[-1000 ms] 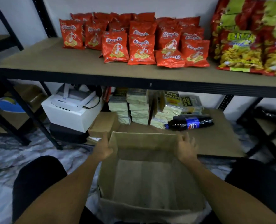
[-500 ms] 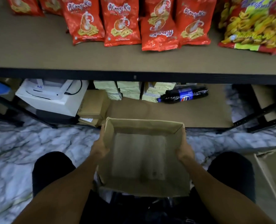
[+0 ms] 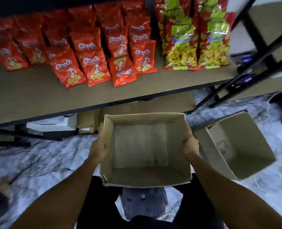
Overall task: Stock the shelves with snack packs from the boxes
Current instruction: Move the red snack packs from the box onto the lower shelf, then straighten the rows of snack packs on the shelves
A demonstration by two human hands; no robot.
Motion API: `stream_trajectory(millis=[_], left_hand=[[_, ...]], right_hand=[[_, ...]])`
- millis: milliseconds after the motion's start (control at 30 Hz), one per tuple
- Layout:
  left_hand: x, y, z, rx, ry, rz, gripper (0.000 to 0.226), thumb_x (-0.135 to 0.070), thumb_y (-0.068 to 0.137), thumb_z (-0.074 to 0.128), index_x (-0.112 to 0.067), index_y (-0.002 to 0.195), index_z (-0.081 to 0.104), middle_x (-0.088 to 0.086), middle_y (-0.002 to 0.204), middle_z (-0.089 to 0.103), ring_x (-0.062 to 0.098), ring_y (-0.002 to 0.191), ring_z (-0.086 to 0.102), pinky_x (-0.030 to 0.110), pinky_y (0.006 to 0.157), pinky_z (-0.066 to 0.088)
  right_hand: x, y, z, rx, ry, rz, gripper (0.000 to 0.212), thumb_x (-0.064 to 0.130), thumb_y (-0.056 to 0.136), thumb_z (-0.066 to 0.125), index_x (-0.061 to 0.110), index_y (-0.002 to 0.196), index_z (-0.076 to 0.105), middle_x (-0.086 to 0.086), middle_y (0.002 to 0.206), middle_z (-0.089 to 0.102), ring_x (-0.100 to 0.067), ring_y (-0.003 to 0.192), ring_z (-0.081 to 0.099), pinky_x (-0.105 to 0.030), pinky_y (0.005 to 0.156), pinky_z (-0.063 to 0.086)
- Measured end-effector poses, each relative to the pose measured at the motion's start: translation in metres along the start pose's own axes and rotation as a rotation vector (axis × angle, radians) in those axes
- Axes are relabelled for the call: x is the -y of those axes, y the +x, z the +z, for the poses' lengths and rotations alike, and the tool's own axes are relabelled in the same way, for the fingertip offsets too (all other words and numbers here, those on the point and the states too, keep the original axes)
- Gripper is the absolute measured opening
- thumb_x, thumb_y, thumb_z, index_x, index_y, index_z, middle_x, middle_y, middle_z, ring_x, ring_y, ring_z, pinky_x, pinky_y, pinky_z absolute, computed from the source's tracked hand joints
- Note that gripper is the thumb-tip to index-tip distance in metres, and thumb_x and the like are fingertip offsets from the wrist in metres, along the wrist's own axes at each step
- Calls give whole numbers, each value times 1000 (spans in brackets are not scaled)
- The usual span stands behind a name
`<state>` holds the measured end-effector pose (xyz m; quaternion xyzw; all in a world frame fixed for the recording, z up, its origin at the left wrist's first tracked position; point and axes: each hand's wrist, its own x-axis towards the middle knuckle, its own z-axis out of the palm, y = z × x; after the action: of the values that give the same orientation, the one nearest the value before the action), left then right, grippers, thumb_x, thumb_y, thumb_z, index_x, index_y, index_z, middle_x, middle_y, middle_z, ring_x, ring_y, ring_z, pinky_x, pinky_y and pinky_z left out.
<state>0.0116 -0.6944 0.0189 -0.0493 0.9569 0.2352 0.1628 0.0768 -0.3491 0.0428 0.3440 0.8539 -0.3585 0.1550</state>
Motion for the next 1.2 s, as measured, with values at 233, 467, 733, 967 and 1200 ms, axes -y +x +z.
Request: stream_trajectory(millis=[233, 467, 733, 967, 1200], left_hand=[[-99, -53, -71, 251, -357, -1, 69, 7, 86, 49, -23, 147, 37, -2, 125, 61, 19, 107, 61, 24, 81, 45], [-184, -81, -90, 447, -402, 207, 76, 9, 82, 53, -22, 149, 34, -9, 127, 55, 10, 109, 59, 13, 78, 44], [-349, -135, -35, 483, -372, 586, 78, 2, 85, 59, -47, 141, 36, -13, 139, 53, 7, 122, 54, 35, 100, 49], [-530, -258, 88, 714, -301, 897, 76, 14, 82, 51, -27, 144, 40, -13, 135, 49, 4, 123, 49, 29, 102, 46], [-609, -387, 259, 784, -39, 1070, 76, -12, 81, 59, -55, 139, 35, -12, 116, 68, 14, 98, 69, 36, 89, 55]], right_hand=[[-18, -104, -113, -213, 38, 139, 77, 0, 87, 41, 49, 145, 31, -20, 108, 68, -41, 94, 63, -46, 85, 50], [-66, -178, -164, -451, 237, 271, 80, -8, 74, 46, 35, 141, 48, -12, 86, 69, -31, 69, 60, -33, 61, 46], [-193, -206, -256, -820, 483, 442, 53, 11, 87, 46, 34, 134, 55, -19, 86, 70, -38, 80, 63, -45, 76, 50], [-371, -291, -330, -1073, 617, 669, 53, 18, 85, 46, 33, 134, 55, -12, 92, 71, -26, 84, 65, -38, 79, 51], [-549, -367, -344, -1261, 681, 919, 51, 7, 80, 48, 23, 126, 60, -4, 102, 67, -27, 95, 67, -45, 89, 53]])
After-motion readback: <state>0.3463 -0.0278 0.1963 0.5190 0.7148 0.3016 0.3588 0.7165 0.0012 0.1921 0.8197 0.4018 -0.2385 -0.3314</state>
